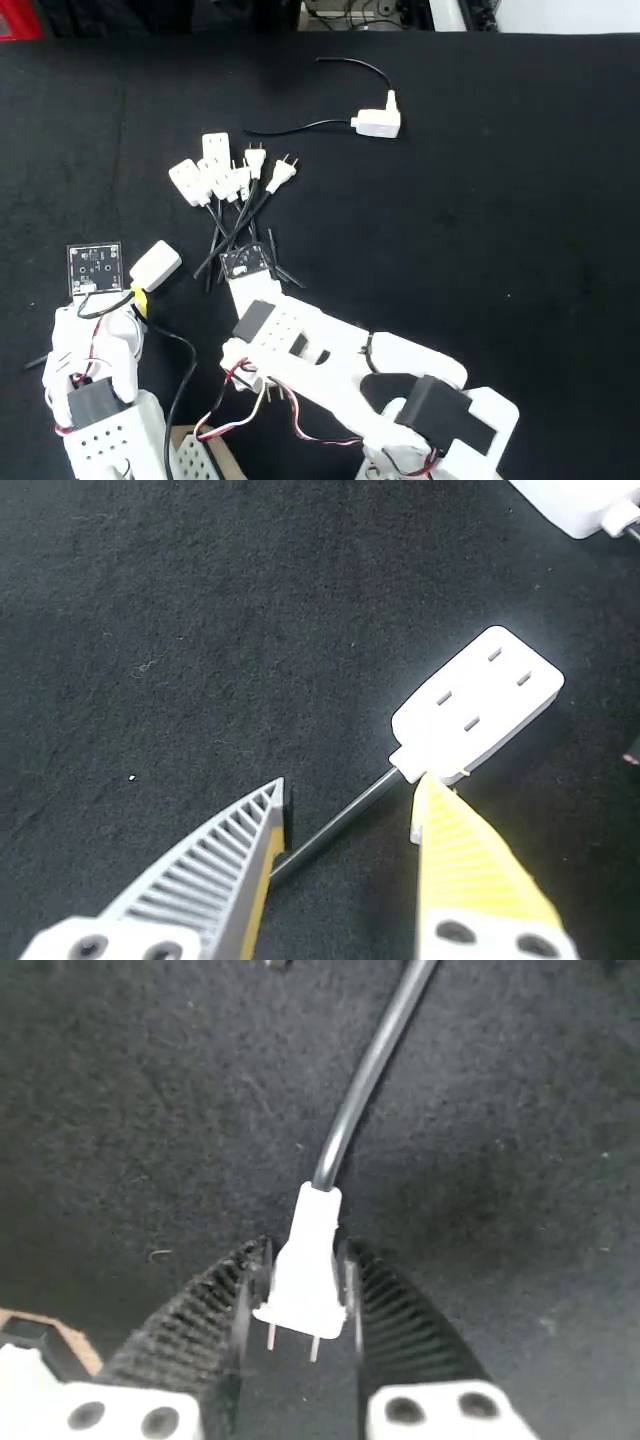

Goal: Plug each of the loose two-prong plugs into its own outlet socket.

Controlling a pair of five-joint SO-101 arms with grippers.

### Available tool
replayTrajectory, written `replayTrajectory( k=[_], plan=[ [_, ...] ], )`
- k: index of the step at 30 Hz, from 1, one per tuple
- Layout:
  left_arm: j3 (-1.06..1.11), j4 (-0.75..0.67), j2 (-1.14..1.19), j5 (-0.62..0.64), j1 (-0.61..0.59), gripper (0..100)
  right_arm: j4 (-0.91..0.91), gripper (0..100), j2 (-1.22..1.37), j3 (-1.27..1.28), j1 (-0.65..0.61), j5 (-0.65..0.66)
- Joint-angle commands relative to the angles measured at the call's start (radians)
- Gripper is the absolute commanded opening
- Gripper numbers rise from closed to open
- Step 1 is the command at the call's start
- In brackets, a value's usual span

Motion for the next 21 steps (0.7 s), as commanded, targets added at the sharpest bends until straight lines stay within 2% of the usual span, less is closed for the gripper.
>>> replayTrajectory(
  k=[1, 7, 12, 17, 21],
  plan=[
    [0.018, -0.014, 0.000, -0.012, 0.013, 21, 0.008, 4.1, 0.001, -0.053, -0.009, 0.003],
    [0.018, -0.014, 0.000, -0.012, 0.013, 21, 0.040, 1.1, 0.001, -0.085, 0.002, 0.074],
    [0.018, -0.014, 0.000, -0.012, 0.013, 21, 0.198, 1.1, -0.065, -0.168, 0.130, 0.180],
    [0.018, -0.014, 0.000, -0.012, 0.013, 21, 0.387, 1.1, -0.343, -0.211, 0.285, 0.315],
    [0.018, -0.014, 0.000, -0.012, 0.013, 21, 0.483, 1.1, -0.651, -0.208, 0.296, 0.359]
  ],
)
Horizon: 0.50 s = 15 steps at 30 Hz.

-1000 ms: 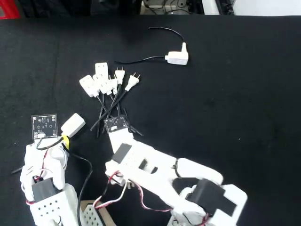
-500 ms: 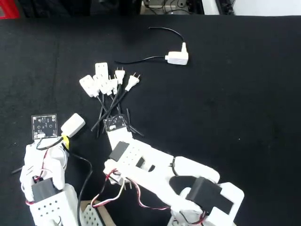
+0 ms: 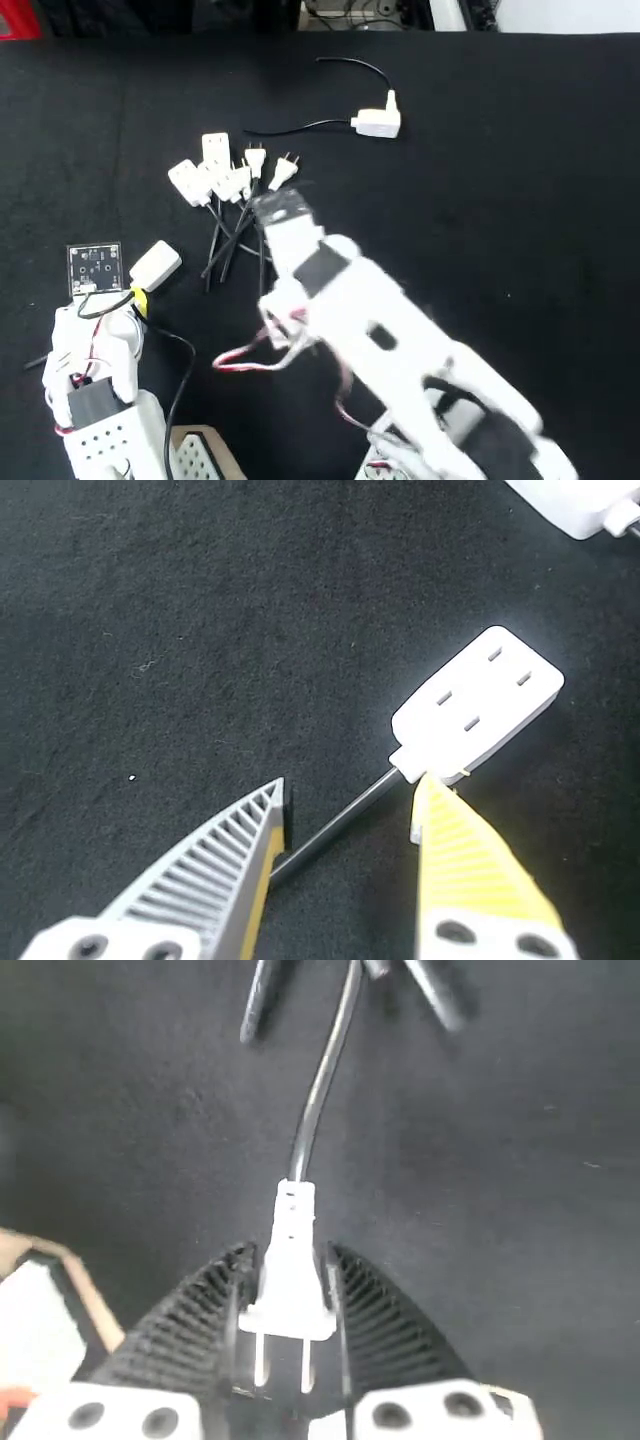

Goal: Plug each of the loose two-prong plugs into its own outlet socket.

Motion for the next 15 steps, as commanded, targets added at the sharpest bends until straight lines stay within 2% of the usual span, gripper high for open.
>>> replayTrajectory(
  k=[1, 7, 15],
  plan=[
    [0.018, -0.014, 0.000, -0.012, 0.013, 21, 0.077, 1.1, -0.311, -0.048, 0.021, 0.031],
    [0.018, -0.014, 0.000, -0.012, 0.013, 21, 0.087, 1.1, -0.601, -0.058, 0.021, 0.032],
    [0.018, -0.014, 0.000, -0.012, 0.015, 21, 0.049, 1.1, -0.470, -0.047, -0.011, 0.023]
  ],
)
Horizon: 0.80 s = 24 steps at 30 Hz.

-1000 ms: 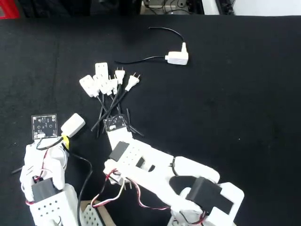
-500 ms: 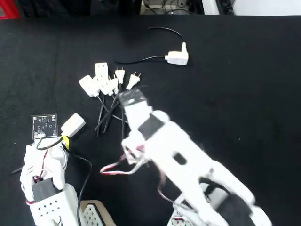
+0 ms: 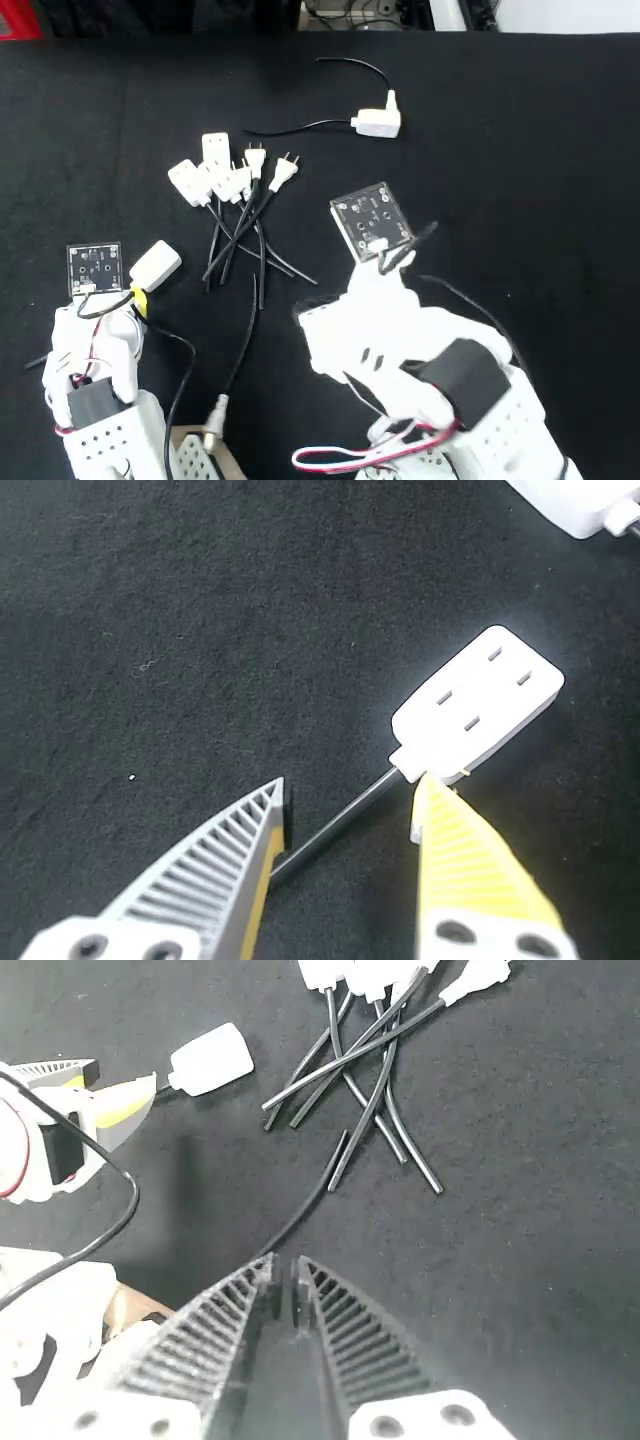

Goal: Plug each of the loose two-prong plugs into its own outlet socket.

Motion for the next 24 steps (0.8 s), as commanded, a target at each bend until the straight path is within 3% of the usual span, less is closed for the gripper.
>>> replayTrajectory(
  k=[1, 5, 11, 17, 24],
  plan=[
    [0.018, -0.014, 0.000, -0.012, 0.015, 21, -0.038, 1.2, 0.116, 0.035, -0.048, -0.005],
    [0.018, -0.014, 0.000, -0.012, 0.015, 21, -0.195, 3.5, 0.309, 0.157, -0.109, -0.095],
    [0.018, -0.014, -0.002, -0.012, 0.013, 21, -0.388, 25.8, 0.578, 0.200, -0.255, -0.269],
    [0.018, -0.014, -0.002, -0.012, 0.013, 21, -0.621, 16.4, 0.768, 0.200, -0.284, -0.451],
    [0.018, -0.014, -0.002, -0.012, 0.013, 21, -0.779, 18.0, 0.894, 0.200, -0.282, -0.552]
  ],
)
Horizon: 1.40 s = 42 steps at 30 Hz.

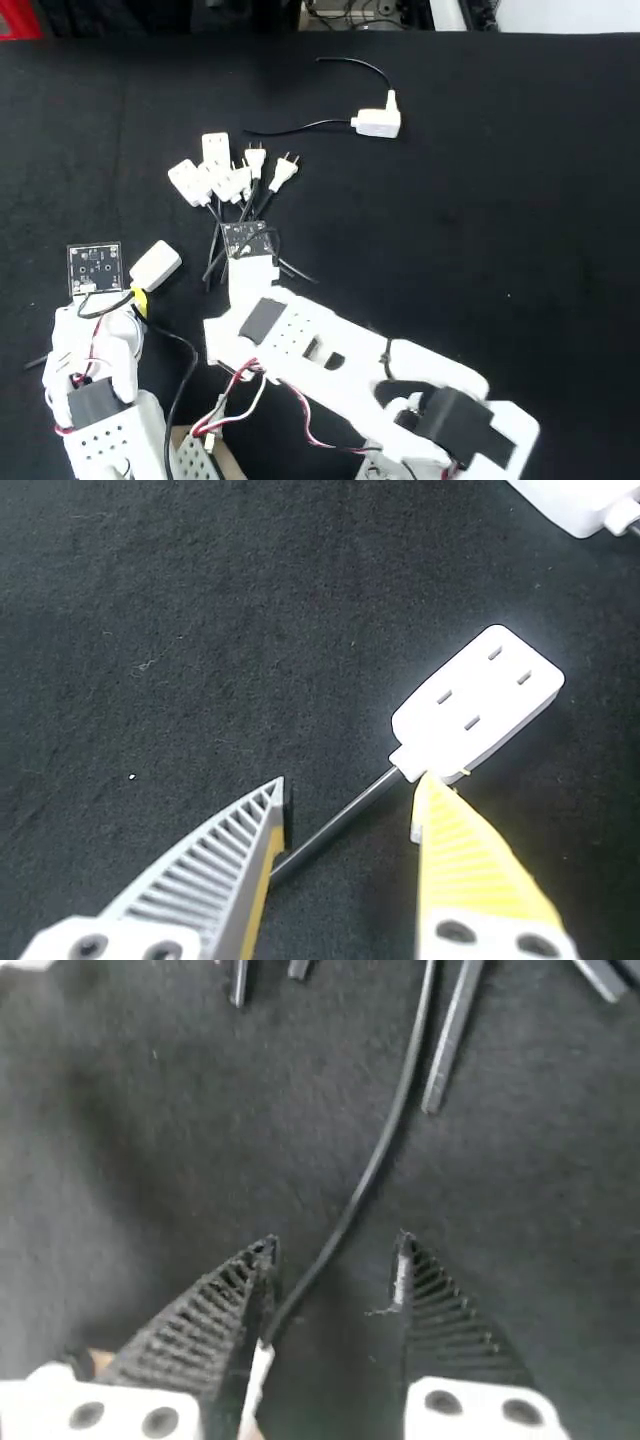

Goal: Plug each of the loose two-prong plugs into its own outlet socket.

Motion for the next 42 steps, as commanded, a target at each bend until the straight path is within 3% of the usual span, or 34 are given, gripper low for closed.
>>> replayTrajectory(
  k=[1, 7, 10, 17, 24, 29, 42],
  plan=[
    [0.018, -0.014, -0.002, -0.012, 0.013, 21, -0.064, 18.0, 0.038, -0.005, -0.006, -0.029],
    [0.018, -0.014, -0.002, -0.012, 0.013, 21, -0.066, 16.8, 0.097, -0.005, -0.008, -0.031],
    [0.018, -0.014, -0.002, -0.012, 0.013, 21, -0.069, 1.6, 0.108, -0.005, -0.006, -0.026],
    [0.018, -0.014, -0.002, -0.014, 0.013, 21, -0.048, 1.1, 0.105, 0.001, -0.006, -0.017],
    [0.018, -0.014, -0.002, -0.014, 0.013, 21, 0.215, 1.1, 0.102, -0.131, 0.018, 0.063],
    [0.018, -0.014, -0.002, -0.014, 0.013, 21, 0.308, 1.1, 0.102, -0.196, 0.066, 0.147],
    [0.018, -0.014, -0.002, -0.014, 0.013, 21, 0.298, 1.1, -0.263, -0.134, 0.180, 0.236]
  ],
)
